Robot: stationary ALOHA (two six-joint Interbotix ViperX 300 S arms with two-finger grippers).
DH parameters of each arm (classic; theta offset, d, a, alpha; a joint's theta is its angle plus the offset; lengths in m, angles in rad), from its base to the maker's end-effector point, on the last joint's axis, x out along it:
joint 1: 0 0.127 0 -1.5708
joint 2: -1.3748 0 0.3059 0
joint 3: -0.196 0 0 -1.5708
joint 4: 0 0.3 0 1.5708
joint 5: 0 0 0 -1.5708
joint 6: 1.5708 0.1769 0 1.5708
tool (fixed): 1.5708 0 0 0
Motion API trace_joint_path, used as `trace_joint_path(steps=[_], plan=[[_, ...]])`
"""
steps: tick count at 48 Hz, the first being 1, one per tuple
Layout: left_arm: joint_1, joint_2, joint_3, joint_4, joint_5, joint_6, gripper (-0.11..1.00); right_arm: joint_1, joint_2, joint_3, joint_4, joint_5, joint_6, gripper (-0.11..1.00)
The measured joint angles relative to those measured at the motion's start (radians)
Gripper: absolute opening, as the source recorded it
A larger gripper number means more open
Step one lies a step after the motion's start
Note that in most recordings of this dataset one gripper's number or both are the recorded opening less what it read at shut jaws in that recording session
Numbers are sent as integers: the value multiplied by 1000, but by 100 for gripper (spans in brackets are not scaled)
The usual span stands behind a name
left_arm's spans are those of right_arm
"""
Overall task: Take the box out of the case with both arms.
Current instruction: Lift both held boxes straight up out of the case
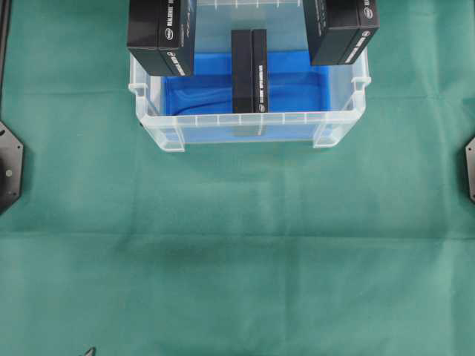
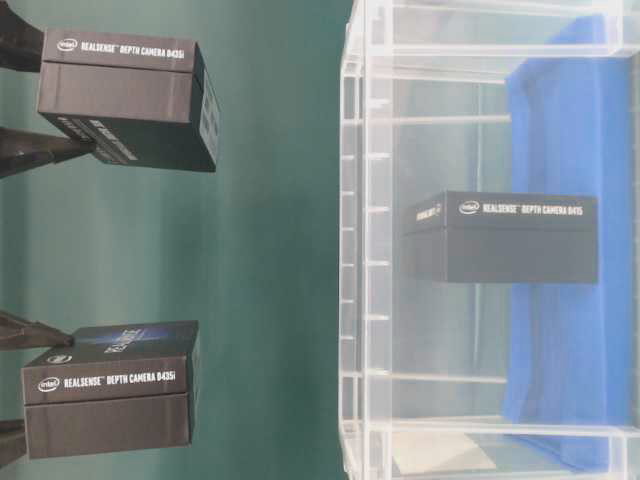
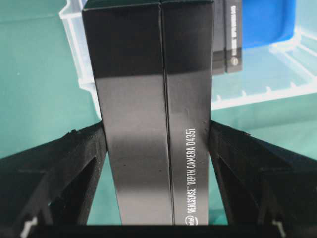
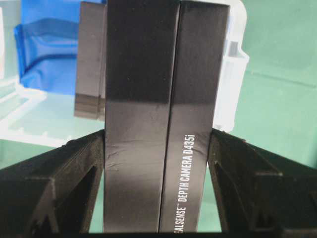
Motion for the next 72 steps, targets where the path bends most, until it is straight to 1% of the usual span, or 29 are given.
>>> trace_joint_path(steps=[43,56,65,72], plan=[[2,0,0,0,0,0,62,2,0,0,0,2,-2,65],[0,0,2,0,0,20,62,11,0,0,0,2,3,65],[-9,0,0,0,0,14,62,38,0,0,0,23,21,65],[-46,0,0,0,2,-9,62,78,0,0,0,44,43,65]])
